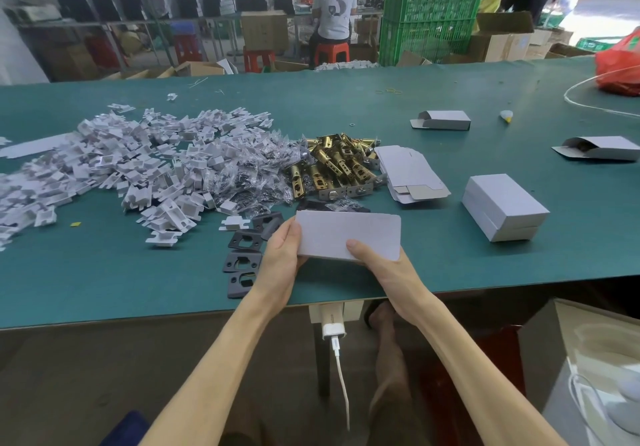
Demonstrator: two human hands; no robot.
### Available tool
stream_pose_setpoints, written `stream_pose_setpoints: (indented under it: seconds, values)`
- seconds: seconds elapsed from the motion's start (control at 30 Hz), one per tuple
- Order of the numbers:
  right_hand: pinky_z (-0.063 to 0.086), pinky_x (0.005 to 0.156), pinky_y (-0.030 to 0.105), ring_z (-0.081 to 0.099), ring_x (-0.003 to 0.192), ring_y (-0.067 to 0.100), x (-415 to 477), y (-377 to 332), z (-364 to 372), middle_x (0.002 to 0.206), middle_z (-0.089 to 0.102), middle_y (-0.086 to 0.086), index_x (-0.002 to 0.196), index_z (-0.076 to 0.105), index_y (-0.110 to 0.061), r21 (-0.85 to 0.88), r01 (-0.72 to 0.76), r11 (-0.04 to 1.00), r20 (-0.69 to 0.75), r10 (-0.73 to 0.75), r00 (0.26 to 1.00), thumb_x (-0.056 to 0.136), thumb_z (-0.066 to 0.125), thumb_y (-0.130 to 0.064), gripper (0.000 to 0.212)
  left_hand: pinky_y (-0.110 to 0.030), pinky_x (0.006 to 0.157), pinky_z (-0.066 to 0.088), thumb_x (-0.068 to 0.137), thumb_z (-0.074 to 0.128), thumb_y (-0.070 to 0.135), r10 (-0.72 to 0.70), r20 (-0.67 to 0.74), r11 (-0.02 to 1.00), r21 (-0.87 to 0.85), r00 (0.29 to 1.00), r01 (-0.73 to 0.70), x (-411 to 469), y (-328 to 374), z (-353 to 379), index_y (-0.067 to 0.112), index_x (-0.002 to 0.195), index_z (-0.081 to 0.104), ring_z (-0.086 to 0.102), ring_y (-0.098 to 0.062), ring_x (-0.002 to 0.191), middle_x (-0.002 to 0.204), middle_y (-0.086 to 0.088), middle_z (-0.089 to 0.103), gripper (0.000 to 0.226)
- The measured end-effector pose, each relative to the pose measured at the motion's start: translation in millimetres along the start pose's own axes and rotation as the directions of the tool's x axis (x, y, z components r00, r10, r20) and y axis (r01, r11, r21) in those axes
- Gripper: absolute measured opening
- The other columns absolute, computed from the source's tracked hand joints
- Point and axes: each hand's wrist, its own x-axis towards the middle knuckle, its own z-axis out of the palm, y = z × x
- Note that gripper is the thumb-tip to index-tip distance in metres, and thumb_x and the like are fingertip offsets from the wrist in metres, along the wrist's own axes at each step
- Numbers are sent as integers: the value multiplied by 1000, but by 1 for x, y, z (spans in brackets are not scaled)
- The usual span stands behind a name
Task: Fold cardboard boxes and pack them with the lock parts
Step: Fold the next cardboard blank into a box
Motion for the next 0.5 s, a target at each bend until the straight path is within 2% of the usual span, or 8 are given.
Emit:
stream_pose_setpoints:
  seconds: [0.13, 0.3, 0.5]
  values:
    - [45, 65, 3, 64, 84, -10, 0, 2, 1, 91, 69, -28, 112, 60, -35, -7, 16, 1000, 4, -16, 1000, 78, 72, -54, 41, -44, 100, 56, 110, 42, 40, 33, 56, 998, 54, 998, -36, -2, -2, -1, 18, 128, 63, 68, -22, 113, 124, -9, 71, 35]
    - [45, 65, 3, 63, 85, -12, 0, 5, 1, 92, 68, -30, 111, 60, -35, -8, 33, 999, -9, -33, 999, 83, 74, -50, 35, -50, 108, 52, 108, 48, 35, 35, 124, 994, 102, 992, -48, -2, -3, -3, 17, 139, 54, 64, -27, 123, 131, -8, 68, 36]
    - [44, 63, 2, 61, 85, -13, 2, 6, 2, 90, 65, -33, 111, 57, -39, -25, 33, 999, -19, -34, 999, 81, 71, -54, 36, -51, 115, 45, 107, 52, 31, 24, 176, 994, 100, 984, -42, 0, -1, -4, 15, 158, 37, 59, -27, 133, 146, -8, 59, 56]
